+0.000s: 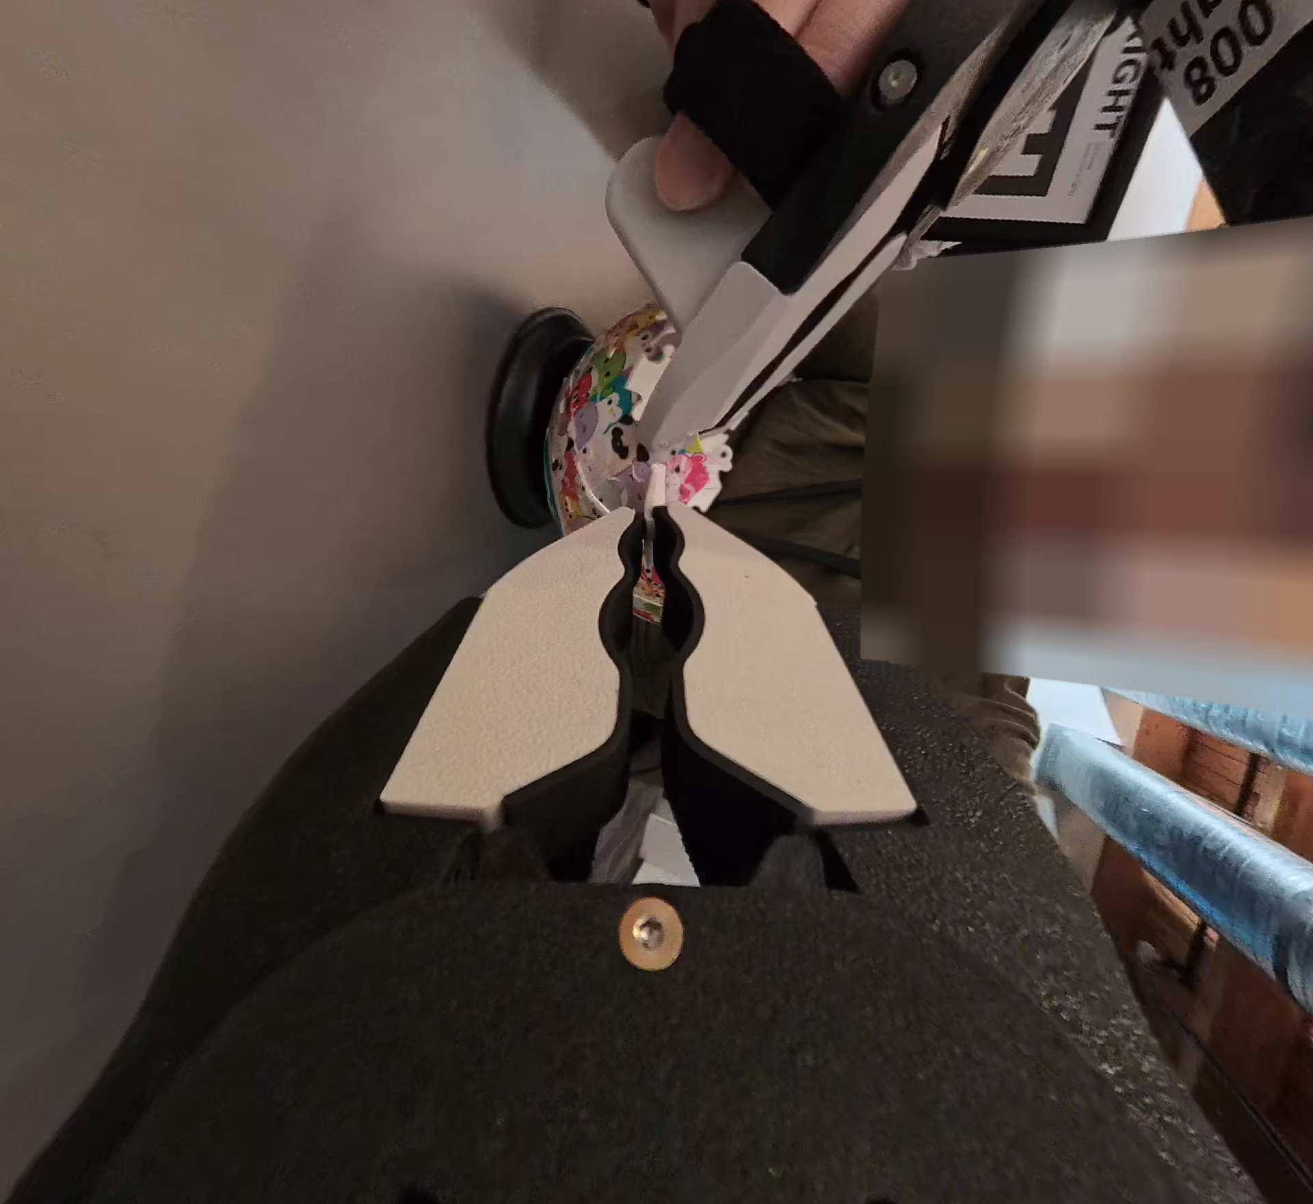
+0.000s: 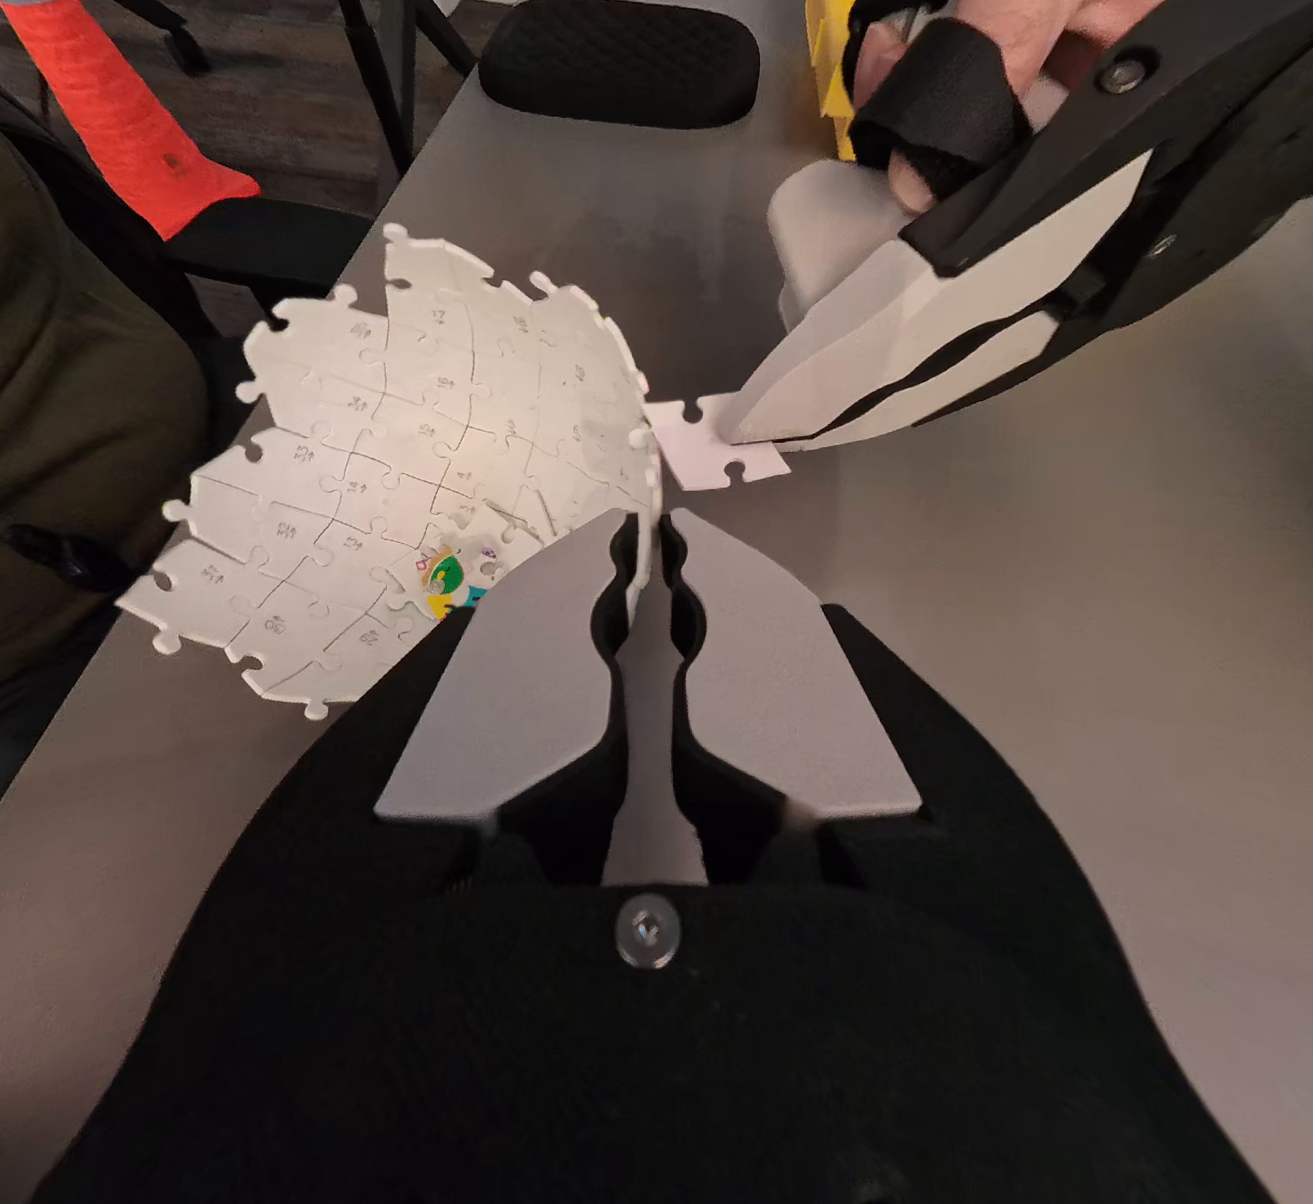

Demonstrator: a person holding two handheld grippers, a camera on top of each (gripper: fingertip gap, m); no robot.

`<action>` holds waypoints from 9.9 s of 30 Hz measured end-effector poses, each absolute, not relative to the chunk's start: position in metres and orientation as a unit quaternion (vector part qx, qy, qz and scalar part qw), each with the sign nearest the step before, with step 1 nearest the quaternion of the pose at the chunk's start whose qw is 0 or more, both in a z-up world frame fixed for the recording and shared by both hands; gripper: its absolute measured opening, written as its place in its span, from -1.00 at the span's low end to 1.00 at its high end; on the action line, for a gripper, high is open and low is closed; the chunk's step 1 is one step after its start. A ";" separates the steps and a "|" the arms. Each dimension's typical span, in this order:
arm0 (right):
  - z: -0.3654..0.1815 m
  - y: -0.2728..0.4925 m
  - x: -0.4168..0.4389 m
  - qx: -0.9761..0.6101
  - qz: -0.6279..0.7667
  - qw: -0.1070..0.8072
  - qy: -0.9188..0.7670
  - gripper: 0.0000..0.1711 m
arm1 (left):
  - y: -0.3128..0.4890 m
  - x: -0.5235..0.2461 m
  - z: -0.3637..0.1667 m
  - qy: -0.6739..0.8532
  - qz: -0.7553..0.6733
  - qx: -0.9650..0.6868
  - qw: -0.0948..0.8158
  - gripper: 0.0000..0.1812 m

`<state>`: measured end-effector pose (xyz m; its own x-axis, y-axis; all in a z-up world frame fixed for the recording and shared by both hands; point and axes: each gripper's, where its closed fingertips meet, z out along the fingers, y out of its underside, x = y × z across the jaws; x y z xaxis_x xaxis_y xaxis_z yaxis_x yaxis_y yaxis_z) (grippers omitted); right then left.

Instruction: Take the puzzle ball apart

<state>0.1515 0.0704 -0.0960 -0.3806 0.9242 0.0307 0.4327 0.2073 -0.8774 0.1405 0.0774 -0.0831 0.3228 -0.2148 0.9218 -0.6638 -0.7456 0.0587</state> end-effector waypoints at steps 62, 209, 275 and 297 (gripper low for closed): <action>-0.091 0.060 0.143 -0.407 0.356 0.358 -0.761 -0.96 | 0.061 0.128 -0.082 -0.175 0.596 0.738 0.264 -0.98; -0.097 0.056 0.151 -0.479 0.437 0.249 -0.720 -0.80 | 0.046 0.142 -0.072 -0.411 0.192 0.852 -0.263 -0.77; -0.028 0.068 0.165 -0.431 0.492 0.360 -0.665 -0.97 | 0.057 0.154 0.019 -0.359 0.588 0.641 -0.339 -0.98; -0.022 0.280 0.447 -0.790 0.163 0.563 -0.181 -0.72 | 0.193 0.322 0.085 -0.456 0.423 0.685 -0.379 -0.98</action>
<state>0.4471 0.2798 -0.0221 0.8811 0.4699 -0.0530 0.1028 -0.2997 -0.9485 0.3218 0.1927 0.0848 0.2260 -0.9454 0.2349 -0.3041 -0.2975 -0.9050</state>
